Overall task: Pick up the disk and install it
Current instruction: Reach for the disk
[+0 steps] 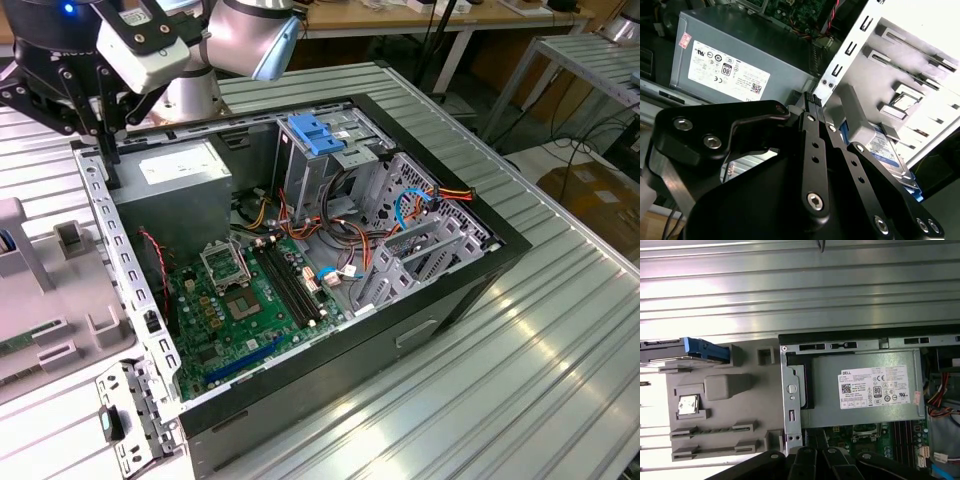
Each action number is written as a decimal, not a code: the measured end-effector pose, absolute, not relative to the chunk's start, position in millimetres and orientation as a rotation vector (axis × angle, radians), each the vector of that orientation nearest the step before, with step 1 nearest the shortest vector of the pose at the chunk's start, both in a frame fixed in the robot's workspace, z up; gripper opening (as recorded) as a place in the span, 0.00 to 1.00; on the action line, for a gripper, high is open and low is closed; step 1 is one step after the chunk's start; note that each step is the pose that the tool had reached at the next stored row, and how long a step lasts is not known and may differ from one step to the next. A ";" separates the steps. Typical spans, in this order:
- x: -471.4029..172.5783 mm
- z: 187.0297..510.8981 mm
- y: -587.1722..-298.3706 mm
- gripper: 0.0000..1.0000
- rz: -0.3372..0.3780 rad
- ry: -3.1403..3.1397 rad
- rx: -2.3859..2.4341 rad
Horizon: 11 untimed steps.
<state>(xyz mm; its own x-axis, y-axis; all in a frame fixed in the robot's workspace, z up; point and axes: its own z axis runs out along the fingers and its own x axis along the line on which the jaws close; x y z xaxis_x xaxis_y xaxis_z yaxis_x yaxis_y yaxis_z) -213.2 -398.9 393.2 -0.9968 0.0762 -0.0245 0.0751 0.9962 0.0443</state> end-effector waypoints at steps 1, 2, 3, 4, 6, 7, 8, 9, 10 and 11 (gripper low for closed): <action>-213.5 393.2 -398.9 0.11 0.068 3.112 0.118; -213.8 393.2 -398.9 0.11 0.068 3.112 0.118; -214.1 393.2 -398.9 0.11 0.068 3.112 0.118; -214.4 393.3 -398.9 0.11 0.068 3.113 0.118; -215.0 393.2 -398.9 0.11 0.068 3.112 0.118; -215.3 393.3 -398.9 0.11 0.068 3.113 0.118; -215.6 393.3 -399.0 0.11 0.068 3.113 0.118; -215.9 393.2 -398.9 0.11 0.068 3.112 0.118; -216.3 393.2 -398.9 0.11 0.068 3.112 0.118; -216.6 393.3 -398.9 0.11 0.068 3.113 0.118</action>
<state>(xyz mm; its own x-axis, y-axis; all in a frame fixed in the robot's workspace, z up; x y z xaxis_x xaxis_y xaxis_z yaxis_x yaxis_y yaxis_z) -216.6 -398.9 393.3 -0.9968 0.0762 -0.0245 0.0750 0.9962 0.0443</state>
